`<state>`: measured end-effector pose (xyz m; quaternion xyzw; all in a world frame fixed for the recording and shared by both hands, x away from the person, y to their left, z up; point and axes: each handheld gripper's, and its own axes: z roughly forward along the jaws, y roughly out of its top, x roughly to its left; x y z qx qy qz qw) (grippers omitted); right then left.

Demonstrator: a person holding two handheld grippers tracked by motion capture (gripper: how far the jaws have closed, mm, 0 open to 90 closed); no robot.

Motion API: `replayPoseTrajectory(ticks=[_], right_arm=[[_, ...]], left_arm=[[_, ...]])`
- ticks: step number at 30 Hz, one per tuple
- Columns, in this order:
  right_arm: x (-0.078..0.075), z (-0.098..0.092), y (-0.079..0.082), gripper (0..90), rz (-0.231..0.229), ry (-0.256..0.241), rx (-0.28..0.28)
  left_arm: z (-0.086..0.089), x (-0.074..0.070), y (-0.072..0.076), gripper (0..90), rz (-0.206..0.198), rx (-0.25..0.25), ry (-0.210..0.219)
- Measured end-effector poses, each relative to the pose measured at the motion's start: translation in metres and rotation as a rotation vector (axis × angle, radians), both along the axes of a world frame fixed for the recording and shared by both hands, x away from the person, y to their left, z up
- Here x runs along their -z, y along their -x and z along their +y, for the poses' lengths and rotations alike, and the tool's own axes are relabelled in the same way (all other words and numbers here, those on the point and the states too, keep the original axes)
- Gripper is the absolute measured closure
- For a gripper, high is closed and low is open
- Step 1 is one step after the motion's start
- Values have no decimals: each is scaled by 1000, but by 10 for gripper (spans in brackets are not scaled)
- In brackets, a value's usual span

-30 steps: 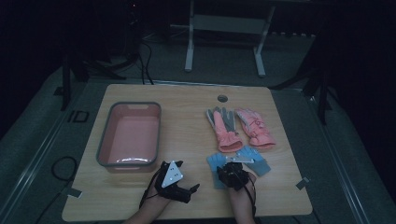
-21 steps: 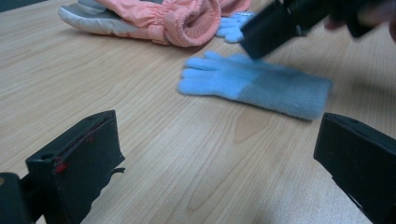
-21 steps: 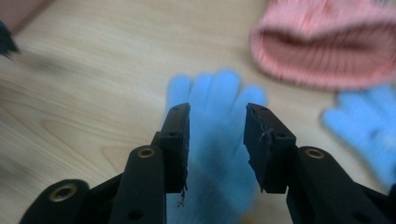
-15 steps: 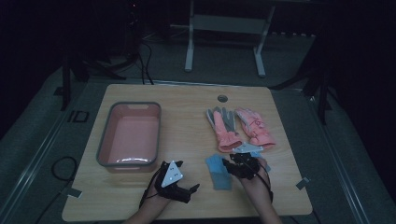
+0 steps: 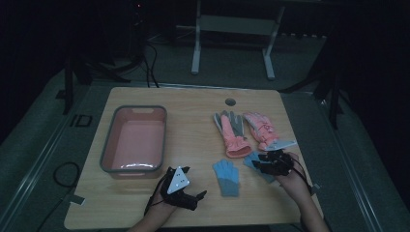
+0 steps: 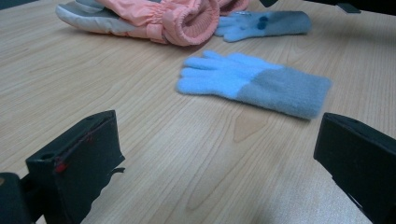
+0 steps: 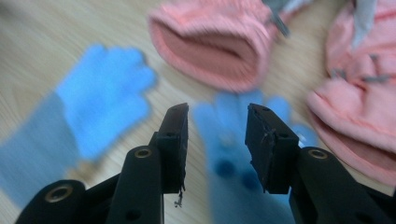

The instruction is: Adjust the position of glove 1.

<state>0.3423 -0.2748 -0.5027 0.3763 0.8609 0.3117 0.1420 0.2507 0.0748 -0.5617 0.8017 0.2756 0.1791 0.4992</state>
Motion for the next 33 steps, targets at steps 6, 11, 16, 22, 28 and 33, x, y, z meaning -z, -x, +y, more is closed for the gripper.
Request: replayPoseTrajectory(ticks=[6,11,16,22,28,33], right_arm=[[4,-26,-9,566,31,25,-44],[16,-28,-13,567,54,59,-52],[27,-27,-15,605,69,51,-58],[34,-28,-13,706,50,34,-25],[33,-21,-1,855,33,-4,136],[13,-18,11,863,29,-32,213]], left_arm=[[-1,0,1,8,6,4,-8],[-2,0,-1,8,25,18,-15],[-3,0,0,8,27,40,-44],[-3,0,1,8,20,49,-70],[-3,1,-2,7,52,80,-94],[-4,1,-3,7,93,105,-122]])
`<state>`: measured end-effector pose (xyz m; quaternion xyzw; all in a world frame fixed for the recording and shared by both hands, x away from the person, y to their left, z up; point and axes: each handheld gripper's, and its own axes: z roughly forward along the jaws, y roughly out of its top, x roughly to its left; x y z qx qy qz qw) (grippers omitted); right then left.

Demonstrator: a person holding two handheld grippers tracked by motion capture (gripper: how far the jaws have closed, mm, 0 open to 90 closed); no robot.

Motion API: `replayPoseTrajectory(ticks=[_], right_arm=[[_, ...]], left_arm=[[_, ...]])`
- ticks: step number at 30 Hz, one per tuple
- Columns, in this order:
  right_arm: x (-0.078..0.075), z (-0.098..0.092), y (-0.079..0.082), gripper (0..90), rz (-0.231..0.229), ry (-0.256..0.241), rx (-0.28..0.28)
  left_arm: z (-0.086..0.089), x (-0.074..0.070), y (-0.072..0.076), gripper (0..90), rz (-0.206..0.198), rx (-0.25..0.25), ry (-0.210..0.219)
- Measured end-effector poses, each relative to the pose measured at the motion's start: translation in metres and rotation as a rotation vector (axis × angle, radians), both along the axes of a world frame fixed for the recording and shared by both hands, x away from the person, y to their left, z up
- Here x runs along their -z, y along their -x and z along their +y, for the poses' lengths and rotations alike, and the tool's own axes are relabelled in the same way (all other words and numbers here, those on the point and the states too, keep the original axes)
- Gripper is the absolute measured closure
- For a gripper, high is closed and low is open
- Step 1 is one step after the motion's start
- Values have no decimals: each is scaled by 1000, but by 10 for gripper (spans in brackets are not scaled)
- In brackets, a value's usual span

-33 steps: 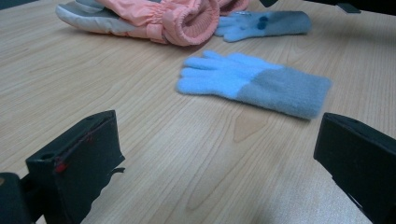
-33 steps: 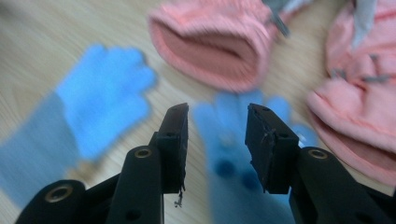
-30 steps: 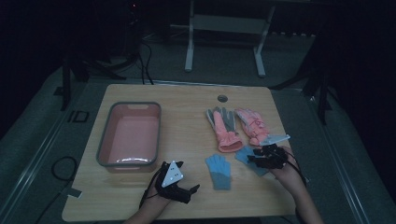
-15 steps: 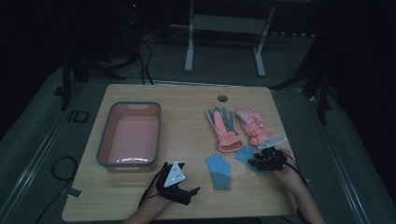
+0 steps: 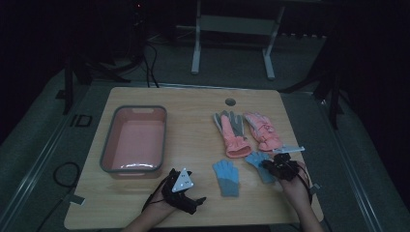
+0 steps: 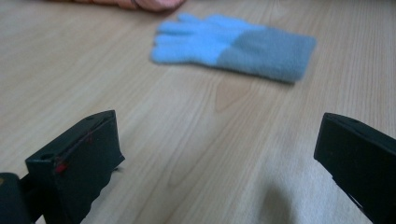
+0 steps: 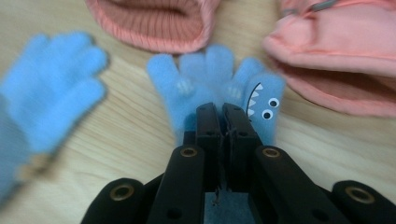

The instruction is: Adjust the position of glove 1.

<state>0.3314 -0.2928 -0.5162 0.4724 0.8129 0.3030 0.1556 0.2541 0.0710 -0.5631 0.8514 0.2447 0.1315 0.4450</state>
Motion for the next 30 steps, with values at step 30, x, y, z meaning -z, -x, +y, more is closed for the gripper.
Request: replayPoseTrajectory(ticks=[30], right_arm=[[12,15,51,669,37,26,196]], left_arm=[[-1,1,-1,7,30,-12,-15]])
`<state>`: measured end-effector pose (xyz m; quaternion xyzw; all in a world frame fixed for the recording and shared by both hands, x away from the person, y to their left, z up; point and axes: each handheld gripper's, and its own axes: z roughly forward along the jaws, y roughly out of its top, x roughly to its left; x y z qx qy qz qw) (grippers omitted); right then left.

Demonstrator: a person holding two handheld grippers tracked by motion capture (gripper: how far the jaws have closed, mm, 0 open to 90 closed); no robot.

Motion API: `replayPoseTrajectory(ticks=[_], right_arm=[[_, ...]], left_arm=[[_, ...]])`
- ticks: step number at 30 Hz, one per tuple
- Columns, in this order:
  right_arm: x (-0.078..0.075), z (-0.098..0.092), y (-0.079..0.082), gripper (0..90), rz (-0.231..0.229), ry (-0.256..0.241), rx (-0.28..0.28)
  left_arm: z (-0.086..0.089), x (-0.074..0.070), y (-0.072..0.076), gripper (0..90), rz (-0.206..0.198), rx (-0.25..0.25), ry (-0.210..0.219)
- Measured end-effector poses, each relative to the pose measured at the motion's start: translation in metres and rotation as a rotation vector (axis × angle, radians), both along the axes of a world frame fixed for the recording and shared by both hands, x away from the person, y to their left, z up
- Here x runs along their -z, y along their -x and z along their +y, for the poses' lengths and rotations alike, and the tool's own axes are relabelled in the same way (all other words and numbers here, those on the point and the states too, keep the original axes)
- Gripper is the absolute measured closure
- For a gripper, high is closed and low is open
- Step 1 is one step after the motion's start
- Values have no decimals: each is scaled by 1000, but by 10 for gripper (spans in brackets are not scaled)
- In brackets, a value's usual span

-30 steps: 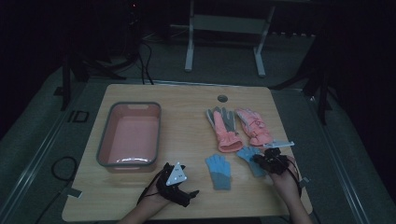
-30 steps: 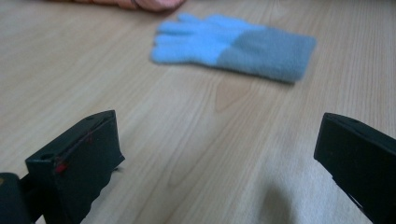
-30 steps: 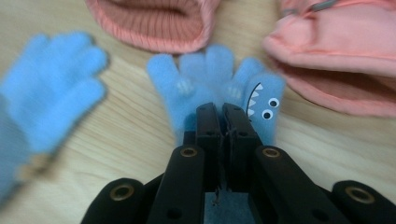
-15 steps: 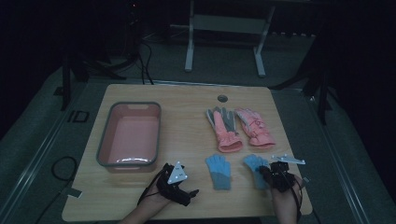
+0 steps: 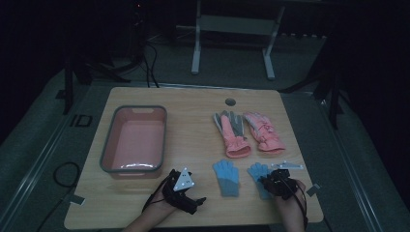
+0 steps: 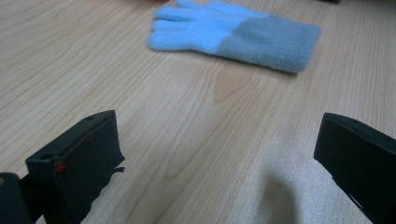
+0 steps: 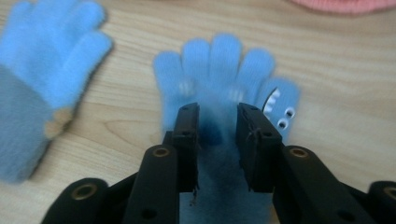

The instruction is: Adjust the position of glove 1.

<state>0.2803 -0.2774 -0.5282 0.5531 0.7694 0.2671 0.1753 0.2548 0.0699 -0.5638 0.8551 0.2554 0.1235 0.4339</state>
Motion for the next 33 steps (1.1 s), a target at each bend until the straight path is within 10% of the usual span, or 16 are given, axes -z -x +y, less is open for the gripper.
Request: replayPoseTrajectory(ticks=[6,11,15,22,33], right_arm=[[-16,-17,-12,637,-12,-54,-198],[-24,-20,-20,634,-23,1,-439],[-17,-21,-24,633,4,59,-523],[2,-29,-30,623,62,60,-515],[8,-20,-16,823,-17,88,-369]], left_arm=[[0,0,0,8,2,-3,3],[0,0,0,8,3,2,2],[0,0,0,7,0,6,4],[1,0,-1,8,4,2,11],[1,0,-1,8,13,4,12]])
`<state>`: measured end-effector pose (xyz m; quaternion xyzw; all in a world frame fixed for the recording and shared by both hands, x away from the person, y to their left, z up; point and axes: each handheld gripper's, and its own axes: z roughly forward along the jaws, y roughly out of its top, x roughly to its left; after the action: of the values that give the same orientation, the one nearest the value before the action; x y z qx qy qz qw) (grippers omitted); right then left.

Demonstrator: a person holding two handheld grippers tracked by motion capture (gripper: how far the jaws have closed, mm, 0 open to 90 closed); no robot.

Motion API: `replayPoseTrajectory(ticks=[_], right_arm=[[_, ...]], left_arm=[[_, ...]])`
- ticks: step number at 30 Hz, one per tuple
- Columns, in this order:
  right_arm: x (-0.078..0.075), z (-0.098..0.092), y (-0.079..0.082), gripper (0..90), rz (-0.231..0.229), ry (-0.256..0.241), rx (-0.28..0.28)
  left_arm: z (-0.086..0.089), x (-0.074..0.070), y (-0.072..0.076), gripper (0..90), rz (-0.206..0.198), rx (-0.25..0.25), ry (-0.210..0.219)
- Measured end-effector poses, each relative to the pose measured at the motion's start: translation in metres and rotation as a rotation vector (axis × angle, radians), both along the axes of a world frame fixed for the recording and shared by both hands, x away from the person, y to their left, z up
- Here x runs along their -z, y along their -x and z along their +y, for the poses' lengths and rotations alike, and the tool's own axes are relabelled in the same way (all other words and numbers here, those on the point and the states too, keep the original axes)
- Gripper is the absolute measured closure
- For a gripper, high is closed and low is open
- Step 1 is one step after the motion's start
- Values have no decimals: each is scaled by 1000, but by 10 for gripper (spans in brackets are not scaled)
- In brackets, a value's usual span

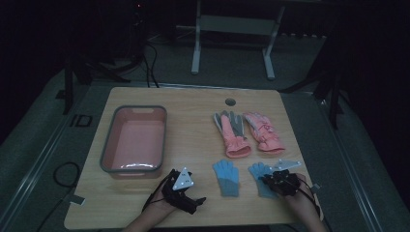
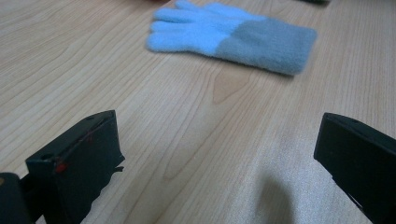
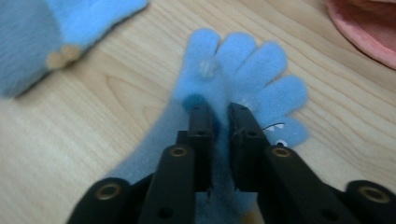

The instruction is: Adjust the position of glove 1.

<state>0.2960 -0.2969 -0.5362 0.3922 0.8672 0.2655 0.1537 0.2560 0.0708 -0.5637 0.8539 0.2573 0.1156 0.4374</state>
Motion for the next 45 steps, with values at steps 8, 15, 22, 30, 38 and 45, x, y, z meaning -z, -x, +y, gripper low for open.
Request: replayPoseTrajectory(ticks=[8,15,22,30,38,45], right_arm=[[-36,16,6,854,-20,-63,153],[-82,52,13,855,-96,-101,153],[-80,94,14,854,-74,-117,82],[-57,119,6,854,-12,-95,25],[-39,128,1,850,43,-67,-5],[-25,133,-4,836,69,-36,-39]], left_arm=[[0,0,0,7,3,-1,3],[0,0,0,8,-5,2,1],[0,0,1,8,-7,7,0],[0,0,0,8,2,5,5],[0,0,1,7,-3,8,2],[0,0,1,7,-2,15,-2]])
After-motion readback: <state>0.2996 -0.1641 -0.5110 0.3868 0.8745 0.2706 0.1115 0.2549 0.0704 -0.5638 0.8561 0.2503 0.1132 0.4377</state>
